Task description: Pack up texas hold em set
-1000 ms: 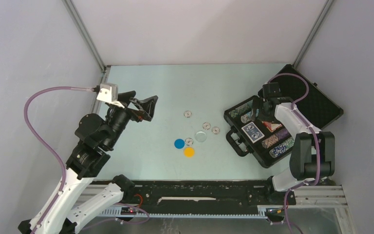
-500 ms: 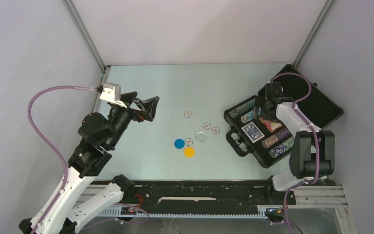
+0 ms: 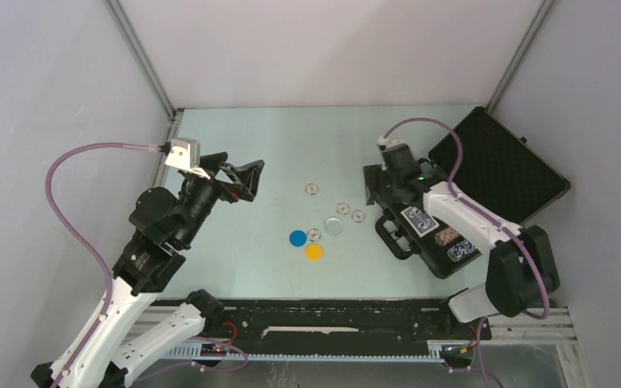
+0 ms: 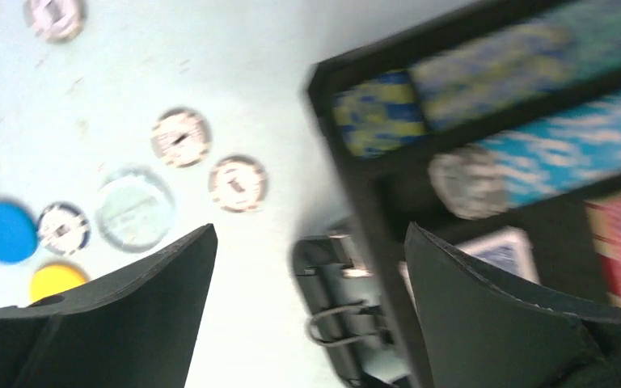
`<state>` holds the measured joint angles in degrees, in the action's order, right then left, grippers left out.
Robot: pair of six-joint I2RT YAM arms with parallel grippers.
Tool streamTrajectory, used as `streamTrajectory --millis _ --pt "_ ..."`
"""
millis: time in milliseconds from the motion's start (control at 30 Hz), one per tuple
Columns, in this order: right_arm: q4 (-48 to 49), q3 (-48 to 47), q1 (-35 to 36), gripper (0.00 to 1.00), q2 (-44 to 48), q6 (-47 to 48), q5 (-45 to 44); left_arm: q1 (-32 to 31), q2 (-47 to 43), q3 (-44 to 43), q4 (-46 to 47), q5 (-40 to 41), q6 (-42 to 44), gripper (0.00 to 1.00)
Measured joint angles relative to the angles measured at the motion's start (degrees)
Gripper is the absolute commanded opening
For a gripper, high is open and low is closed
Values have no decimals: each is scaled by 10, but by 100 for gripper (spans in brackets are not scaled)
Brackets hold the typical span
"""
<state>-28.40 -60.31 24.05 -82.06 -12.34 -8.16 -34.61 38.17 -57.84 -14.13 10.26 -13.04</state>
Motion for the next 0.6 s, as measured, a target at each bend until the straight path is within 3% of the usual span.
streamTrajectory --millis 367,600 --pt "7 -111 179 100 -231 -35 38 0 0 0 0 0 0 100" --pt "0 -144 235 100 -277 -36 35 0 0 0 0 0 0 100"
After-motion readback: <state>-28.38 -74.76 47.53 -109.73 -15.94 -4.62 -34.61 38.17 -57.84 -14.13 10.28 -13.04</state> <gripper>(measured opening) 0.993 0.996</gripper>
